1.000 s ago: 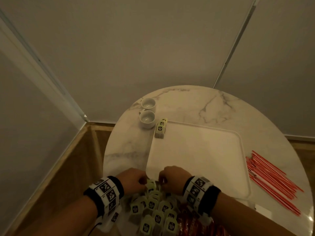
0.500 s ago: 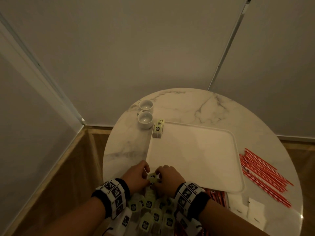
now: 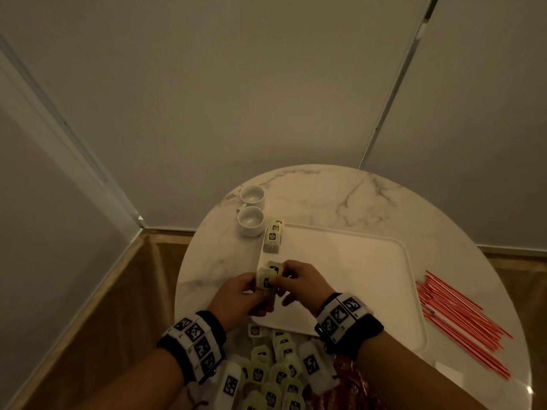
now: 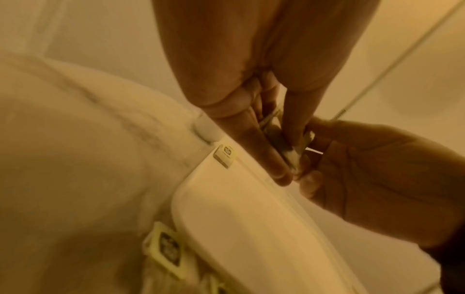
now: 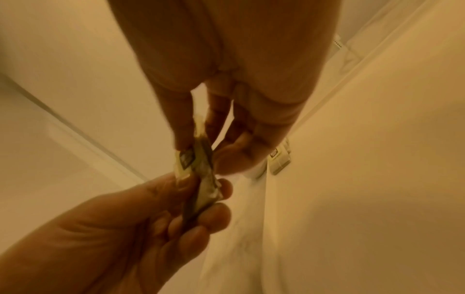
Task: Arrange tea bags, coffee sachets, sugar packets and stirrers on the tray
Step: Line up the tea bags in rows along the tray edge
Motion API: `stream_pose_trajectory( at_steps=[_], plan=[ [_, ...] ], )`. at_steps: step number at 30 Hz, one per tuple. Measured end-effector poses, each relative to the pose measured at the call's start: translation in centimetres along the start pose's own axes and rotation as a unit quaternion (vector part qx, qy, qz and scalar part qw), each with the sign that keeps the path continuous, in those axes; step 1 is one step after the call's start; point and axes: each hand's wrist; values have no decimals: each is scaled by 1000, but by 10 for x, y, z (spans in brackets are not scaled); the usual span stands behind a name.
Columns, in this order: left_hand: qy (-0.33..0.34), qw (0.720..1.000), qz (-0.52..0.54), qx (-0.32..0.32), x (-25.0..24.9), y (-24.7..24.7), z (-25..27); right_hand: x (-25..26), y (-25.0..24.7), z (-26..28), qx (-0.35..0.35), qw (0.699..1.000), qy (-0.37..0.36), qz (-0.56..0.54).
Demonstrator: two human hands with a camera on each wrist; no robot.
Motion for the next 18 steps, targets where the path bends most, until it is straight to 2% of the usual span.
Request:
stream_pose_trajectory(
  at_steps=[3,7,9,13,18],
  plan=[
    [-11,999,36,-18,-4,-4,-5,7,-3,-7,44,994,22,-95],
    [-12,998,52,-23,-3,-11,-15,7,-6,-21,52,991,42,-114],
    [-25,999,36,-24,1,-15,-20,2,-6,-29,29,991,58,-113],
    [-49,999,4,-24,10,-22,-25,-9,-9,-53,-73,990,87,-87],
    [-70,996,-39,29,18,-23,-24,-16,-13,-83,-119,989,85,36]
  ],
)
Point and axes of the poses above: each hand's wrist, its own z-axis away from the middle knuckle, its own y-axis out of the palm, x = y × z, and after that the axes turned 4 degrees about -z, right-handed
